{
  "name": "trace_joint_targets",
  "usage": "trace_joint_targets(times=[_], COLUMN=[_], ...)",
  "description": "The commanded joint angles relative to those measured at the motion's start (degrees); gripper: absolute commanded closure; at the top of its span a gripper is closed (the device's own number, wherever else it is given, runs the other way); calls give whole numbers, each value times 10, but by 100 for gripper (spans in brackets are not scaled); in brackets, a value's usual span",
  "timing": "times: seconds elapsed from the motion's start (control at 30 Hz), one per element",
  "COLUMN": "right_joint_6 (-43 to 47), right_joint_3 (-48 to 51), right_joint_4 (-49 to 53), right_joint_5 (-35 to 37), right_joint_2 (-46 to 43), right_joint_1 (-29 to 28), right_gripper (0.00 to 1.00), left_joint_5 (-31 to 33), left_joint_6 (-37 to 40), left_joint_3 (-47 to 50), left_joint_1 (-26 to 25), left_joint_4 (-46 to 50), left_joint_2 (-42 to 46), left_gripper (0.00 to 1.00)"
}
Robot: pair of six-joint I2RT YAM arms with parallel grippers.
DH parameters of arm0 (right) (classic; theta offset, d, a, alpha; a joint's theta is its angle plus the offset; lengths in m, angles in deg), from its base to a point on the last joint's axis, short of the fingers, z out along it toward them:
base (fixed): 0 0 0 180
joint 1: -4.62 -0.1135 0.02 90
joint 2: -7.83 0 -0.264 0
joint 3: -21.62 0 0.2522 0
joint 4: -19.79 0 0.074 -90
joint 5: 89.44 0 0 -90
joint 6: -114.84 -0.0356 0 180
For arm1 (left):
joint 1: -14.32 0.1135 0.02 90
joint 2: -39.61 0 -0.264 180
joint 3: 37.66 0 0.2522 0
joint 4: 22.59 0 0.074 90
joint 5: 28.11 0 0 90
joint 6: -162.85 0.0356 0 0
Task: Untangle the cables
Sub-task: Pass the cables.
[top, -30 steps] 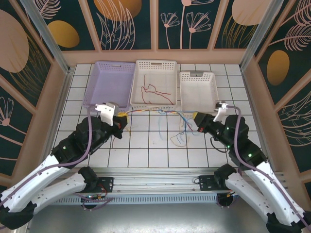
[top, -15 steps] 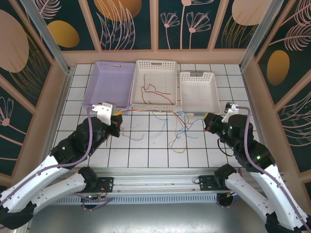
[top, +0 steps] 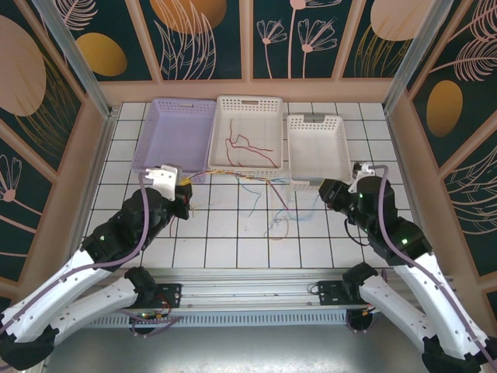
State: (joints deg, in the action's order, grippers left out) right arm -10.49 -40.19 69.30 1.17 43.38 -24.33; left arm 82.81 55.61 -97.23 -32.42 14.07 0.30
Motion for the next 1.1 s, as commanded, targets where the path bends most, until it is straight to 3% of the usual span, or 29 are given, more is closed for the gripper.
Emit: trace_joint_targets(times=[0.0,0.23,0.4,0.5,0.93,1.0,1.07], right_joint_6=[32,-14,17,40,95,94,90], right_joint_3=[17,109,148,149,161,163,165], right_joint_4=[-87,-313,-420,-463,-577,-591,-605], right_joint_5=[-119,-324,-259,-224,-200,-206,-213], right_joint_2=[-2,9,53,108,250,261,268], right_joint_1=[2,-26,-169,-226,-251,-252,-255], right_gripper=[39,34,34,34,35,39,49], left_joint_5=[-49,-166,-223,-254,-307,-310,-312], left_joint_6=[-26,-84,-135,-169,-225,-228,-229], left_joint_3=[3,-3,-2,-1,-3,-3,-3], left_joint_1=[3,3,3,3,3,3,3], left_joint_4=[-53,-129,-185,-214,-258,-260,-262], left_joint_2=[-25,-92,-124,-144,-161,-162,-164], left_gripper=[100,100,100,100,100,100,100])
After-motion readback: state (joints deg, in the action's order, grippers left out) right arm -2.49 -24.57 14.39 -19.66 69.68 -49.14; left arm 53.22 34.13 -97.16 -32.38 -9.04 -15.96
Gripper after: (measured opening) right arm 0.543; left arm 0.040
